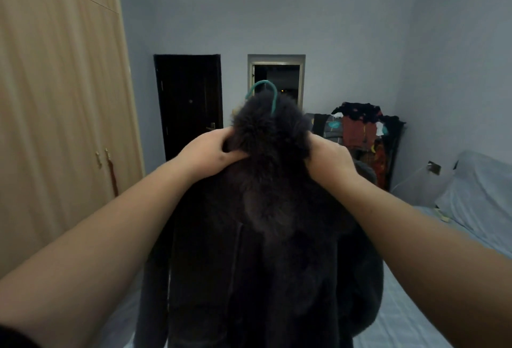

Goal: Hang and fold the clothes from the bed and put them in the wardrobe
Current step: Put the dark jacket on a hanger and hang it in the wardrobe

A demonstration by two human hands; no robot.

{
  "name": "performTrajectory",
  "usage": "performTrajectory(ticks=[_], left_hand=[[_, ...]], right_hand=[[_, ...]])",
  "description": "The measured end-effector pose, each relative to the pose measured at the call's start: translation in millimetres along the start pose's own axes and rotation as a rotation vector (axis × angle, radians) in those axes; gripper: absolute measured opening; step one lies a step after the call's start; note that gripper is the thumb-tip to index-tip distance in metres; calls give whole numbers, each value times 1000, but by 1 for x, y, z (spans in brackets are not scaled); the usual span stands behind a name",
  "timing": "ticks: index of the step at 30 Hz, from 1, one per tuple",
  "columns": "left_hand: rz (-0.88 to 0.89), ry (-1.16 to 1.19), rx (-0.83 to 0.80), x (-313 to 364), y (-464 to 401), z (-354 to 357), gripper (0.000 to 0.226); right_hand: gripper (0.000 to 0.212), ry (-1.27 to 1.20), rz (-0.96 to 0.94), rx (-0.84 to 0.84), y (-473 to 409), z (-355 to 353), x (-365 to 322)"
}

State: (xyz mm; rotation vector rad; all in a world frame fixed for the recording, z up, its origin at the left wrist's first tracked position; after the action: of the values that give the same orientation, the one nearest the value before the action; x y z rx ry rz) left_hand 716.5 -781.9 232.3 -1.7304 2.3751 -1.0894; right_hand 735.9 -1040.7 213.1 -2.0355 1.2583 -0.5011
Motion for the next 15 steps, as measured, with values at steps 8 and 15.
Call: performTrajectory(ticks=[8,15], left_hand=[[-88,-131,-155,-9,-3,-13,51],[-21,285,-172,-18,6,19,90]], right_hand=[[51,31,54,4,-6,0,8],[43,12,18,-218,-3,7,17]])
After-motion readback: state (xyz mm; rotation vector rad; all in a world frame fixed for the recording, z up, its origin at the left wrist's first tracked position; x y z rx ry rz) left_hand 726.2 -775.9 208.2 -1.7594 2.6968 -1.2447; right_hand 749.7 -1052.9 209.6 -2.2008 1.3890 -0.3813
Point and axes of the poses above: each hand's wrist, its own y-axis away from the middle knuckle, its own z-axis out of the palm, x = y × z, the point moved 1 cm from there along -y, towards the middle knuckle, and after that the axes turned 4 degrees about -z, right-handed, at the moved point
